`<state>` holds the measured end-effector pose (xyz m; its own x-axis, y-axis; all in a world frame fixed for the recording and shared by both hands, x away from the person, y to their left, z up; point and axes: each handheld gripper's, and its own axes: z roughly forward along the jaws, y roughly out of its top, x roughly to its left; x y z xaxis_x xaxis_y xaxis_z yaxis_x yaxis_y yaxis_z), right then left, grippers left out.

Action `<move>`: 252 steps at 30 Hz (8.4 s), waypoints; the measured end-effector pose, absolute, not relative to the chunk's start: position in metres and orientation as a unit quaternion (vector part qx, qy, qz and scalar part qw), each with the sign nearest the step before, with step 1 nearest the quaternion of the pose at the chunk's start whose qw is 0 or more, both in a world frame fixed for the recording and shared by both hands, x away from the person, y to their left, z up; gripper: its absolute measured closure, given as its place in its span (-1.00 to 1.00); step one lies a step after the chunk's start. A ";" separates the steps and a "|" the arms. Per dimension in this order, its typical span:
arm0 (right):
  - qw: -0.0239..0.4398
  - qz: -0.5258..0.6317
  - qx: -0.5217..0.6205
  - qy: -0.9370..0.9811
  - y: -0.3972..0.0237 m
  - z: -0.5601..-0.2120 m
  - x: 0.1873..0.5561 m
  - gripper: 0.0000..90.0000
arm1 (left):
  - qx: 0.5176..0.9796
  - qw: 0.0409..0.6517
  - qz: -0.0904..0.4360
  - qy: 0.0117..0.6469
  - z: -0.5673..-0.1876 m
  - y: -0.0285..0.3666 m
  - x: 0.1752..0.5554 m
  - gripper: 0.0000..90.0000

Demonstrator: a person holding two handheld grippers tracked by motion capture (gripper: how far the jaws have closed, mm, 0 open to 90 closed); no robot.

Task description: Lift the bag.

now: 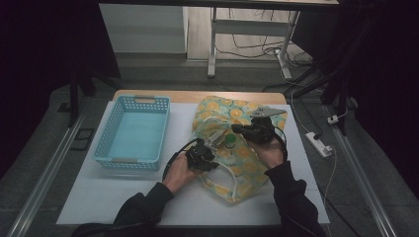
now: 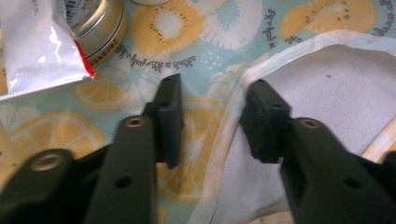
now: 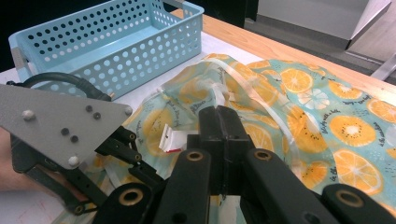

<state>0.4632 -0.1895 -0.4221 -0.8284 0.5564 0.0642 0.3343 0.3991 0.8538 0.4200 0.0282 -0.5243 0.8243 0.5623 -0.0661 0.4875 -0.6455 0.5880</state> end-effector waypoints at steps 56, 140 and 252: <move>0.085 0.492 0.235 0.834 -0.174 -0.386 0.450 1.00 | 0.871 0.388 -0.007 0.302 -0.411 0.071 0.422 0.98; 0.178 0.509 0.187 0.821 -0.140 -0.222 0.450 1.00 | 0.801 0.496 0.106 0.318 -0.203 0.127 0.446 0.98; 0.104 0.482 0.240 0.836 -0.154 -0.333 0.468 -0.58 | 0.827 0.452 0.093 0.322 -0.335 0.170 0.426 -1.00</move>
